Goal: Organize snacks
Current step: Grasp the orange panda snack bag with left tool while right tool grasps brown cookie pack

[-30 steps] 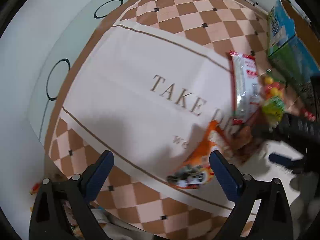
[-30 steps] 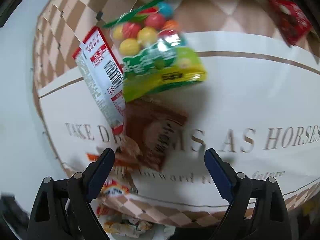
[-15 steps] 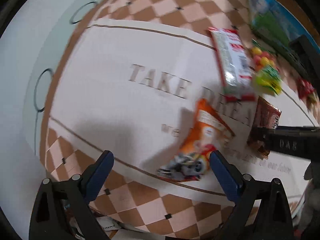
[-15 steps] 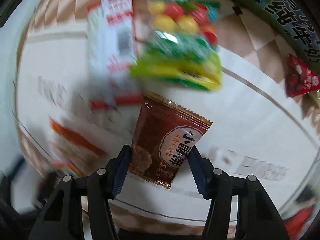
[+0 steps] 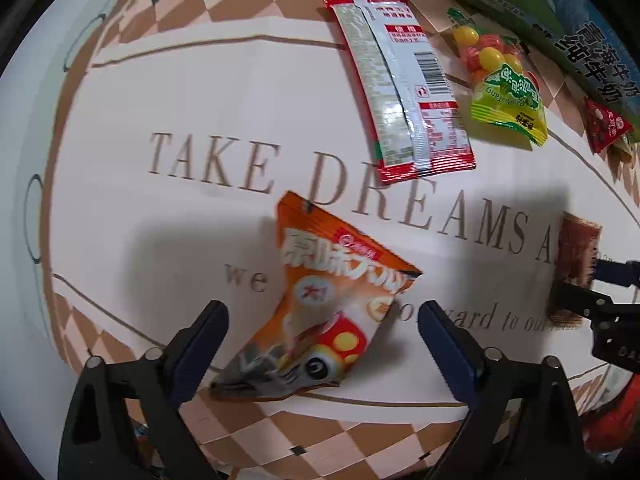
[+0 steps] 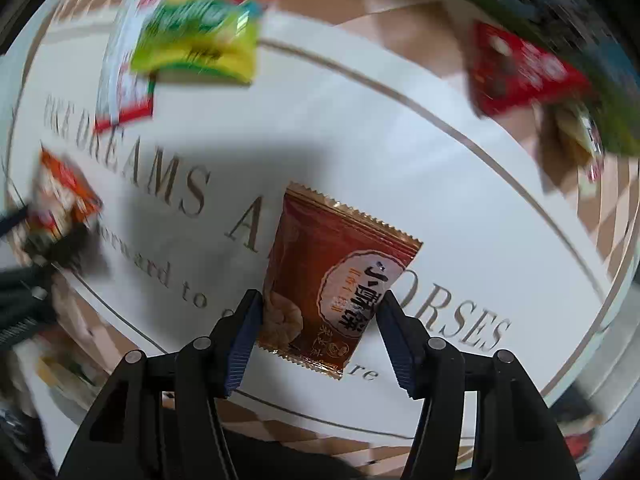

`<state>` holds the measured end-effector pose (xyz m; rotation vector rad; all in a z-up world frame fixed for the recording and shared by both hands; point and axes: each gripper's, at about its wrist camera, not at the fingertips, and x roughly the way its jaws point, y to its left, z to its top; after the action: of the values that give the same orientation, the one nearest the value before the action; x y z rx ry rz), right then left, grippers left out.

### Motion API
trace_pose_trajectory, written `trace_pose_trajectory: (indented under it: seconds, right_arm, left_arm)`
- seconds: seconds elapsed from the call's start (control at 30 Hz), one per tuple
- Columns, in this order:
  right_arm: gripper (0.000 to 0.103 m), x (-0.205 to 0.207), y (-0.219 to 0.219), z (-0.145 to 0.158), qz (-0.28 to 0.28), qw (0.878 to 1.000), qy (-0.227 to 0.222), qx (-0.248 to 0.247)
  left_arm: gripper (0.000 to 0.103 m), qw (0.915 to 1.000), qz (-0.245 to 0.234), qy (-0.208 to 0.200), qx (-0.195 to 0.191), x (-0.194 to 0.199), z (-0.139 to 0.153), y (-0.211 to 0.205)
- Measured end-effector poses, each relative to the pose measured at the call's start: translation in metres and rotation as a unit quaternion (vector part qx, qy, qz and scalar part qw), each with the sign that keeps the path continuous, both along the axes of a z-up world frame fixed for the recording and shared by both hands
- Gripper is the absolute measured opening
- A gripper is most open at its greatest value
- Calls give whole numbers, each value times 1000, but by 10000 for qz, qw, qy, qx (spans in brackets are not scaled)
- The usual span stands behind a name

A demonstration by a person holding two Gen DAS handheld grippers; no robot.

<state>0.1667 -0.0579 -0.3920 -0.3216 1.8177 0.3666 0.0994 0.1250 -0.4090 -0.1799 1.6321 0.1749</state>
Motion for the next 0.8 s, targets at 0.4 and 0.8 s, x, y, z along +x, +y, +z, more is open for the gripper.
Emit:
trace_pose_trajectory:
  seconds: [0.4,0.8]
  right_arm:
    - [71,6,-35,-14,-1418,9898,-69,-90]
    - [60,-33,-48,-1,-1322,9905,-331,159]
  left_arm:
    - [45,9997,215,69,-91,4,-9,-7]
    - [45,9990,99,-349,-246,10,47,-54]
